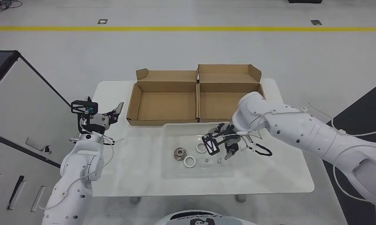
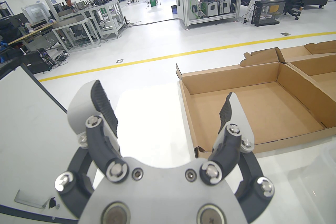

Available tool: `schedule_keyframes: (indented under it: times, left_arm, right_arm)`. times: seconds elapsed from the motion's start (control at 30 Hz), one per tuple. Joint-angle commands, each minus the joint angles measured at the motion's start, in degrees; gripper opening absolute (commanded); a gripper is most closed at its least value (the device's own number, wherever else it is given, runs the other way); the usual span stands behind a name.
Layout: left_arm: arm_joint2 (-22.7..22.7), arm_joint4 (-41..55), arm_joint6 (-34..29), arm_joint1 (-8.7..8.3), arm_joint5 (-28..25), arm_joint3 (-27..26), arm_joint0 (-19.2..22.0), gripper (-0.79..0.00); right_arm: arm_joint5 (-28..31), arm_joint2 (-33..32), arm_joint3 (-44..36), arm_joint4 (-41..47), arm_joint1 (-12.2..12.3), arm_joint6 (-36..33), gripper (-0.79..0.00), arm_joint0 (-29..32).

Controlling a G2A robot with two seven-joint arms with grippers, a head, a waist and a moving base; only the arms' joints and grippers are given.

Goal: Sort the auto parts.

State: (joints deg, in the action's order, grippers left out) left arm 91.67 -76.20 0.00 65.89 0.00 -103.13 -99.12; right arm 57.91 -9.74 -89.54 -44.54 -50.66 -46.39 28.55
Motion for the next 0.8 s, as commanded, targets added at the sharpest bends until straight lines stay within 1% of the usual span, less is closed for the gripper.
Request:
schedule_keyframes:
  times: [0.0, 0.03, 0.07, 0.13, 0.27, 0.33, 0.37, 0.47, 0.53, 0.6, 0.7, 0.77]
  left_arm:
    - [0.0, 0.0, 0.0, 0.00, 0.0, 0.0, 0.0, 0.000]
    - [0.0, 0.0, 0.0, 0.00, 0.0, 0.0, 0.0, 0.000]
    - [0.0, 0.0, 0.0, 0.00, 0.0, 0.0, 0.0, 0.000]
    - [0.0, 0.0, 0.0, 0.00, 0.0, 0.0, 0.0, 0.000]
    - [0.0, 0.0, 0.0, 0.00, 0.0, 0.0, 0.0, 0.000]
    - [0.0, 0.0, 0.0, 0.00, 0.0, 0.0, 0.0, 0.000]
    - [0.0, 0.0, 0.0, 0.00, 0.0, 0.0, 0.0, 0.000]
    - [0.0, 0.0, 0.0, 0.00, 0.0, 0.0, 0.0, 0.000]
    - [0.0, 0.0, 0.0, 0.00, 0.0, 0.0, 0.0, 0.000]
    - [0.0, 0.0, 0.0, 0.00, 0.0, 0.0, 0.0, 0.000]
    - [0.0, 0.0, 0.0, 0.00, 0.0, 0.0, 0.0, 0.000]
    - [0.0, 0.0, 0.0, 0.00, 0.0, 0.0, 0.0, 0.000]
  right_arm:
    - [0.1, 0.0, 0.1, -0.2, -0.1, 0.1, 0.000, 0.2]
    - [0.1, 0.0, 0.1, -0.3, -0.2, 0.1, 0.000, 0.2]
    - [0.1, 0.0, 0.0, -0.4, -0.2, 0.1, -0.058, 0.3]
    - [0.1, 0.0, 0.0, -0.5, -0.3, 0.1, -0.135, 0.4]
    - [0.1, 0.0, 0.0, -0.8, -0.4, 0.1, -0.182, 0.5]
    - [0.1, 0.0, -0.1, -1.0, -0.4, 0.1, -0.243, 0.5]
    - [0.1, 0.0, -0.1, -1.3, -0.3, 0.1, -0.262, 0.6]
    - [0.1, 0.0, -0.2, -1.8, -0.2, 0.1, -0.299, 0.8]
    - [0.1, 0.0, -0.3, -2.0, -0.1, 0.1, -0.308, 0.9]
    - [0.1, 0.0, -0.5, -2.2, 0.0, 0.1, -0.357, 0.9]
    - [0.1, 0.0, -1.0, -2.3, 0.2, 0.1, -0.397, 0.9]
    - [0.1, 0.0, -1.3, -2.3, 0.4, 0.1, -0.403, 0.9]
